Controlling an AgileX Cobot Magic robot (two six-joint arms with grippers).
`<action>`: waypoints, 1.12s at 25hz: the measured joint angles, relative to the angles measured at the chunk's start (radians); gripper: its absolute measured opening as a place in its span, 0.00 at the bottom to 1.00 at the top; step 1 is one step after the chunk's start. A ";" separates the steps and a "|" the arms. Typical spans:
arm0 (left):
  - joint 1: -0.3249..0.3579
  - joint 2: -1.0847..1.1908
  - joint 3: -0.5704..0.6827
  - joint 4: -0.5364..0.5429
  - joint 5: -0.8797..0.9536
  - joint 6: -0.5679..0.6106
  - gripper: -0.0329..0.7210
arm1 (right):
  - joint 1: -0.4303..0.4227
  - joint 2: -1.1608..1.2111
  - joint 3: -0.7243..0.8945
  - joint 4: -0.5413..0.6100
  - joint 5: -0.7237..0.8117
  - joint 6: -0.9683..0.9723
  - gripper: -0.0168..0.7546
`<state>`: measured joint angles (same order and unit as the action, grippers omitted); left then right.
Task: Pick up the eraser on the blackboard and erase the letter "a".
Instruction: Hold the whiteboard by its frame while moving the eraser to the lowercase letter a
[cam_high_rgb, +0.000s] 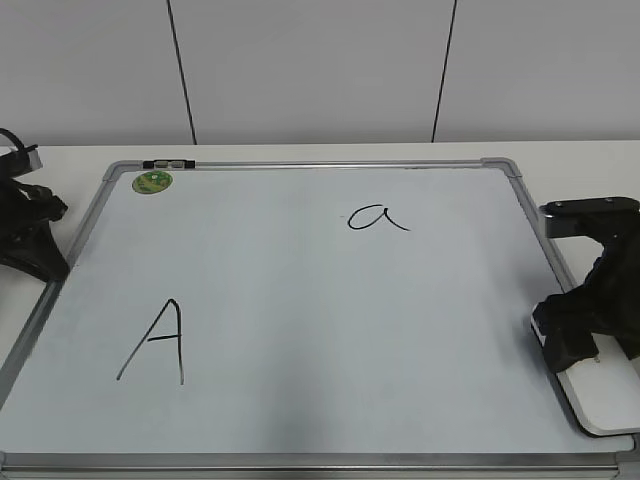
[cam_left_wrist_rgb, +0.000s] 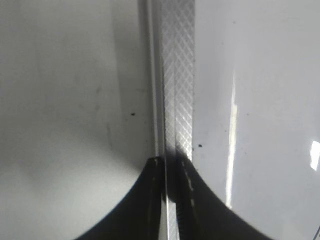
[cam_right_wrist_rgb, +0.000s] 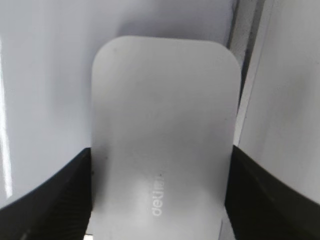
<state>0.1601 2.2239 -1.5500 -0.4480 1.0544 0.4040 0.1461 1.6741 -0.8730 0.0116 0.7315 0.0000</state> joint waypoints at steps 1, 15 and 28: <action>0.000 0.000 0.000 0.000 0.000 0.000 0.09 | 0.000 0.000 0.000 0.000 0.007 0.000 0.72; 0.000 0.000 0.000 0.000 0.000 0.000 0.09 | 0.001 -0.088 -0.237 -0.002 0.259 -0.065 0.72; 0.000 0.000 0.000 -0.006 -0.002 0.000 0.09 | 0.061 0.165 -0.623 -0.006 0.397 -0.079 0.72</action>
<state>0.1601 2.2239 -1.5500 -0.4535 1.0526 0.4040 0.2075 1.8395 -1.4959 0.0056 1.1283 -0.0786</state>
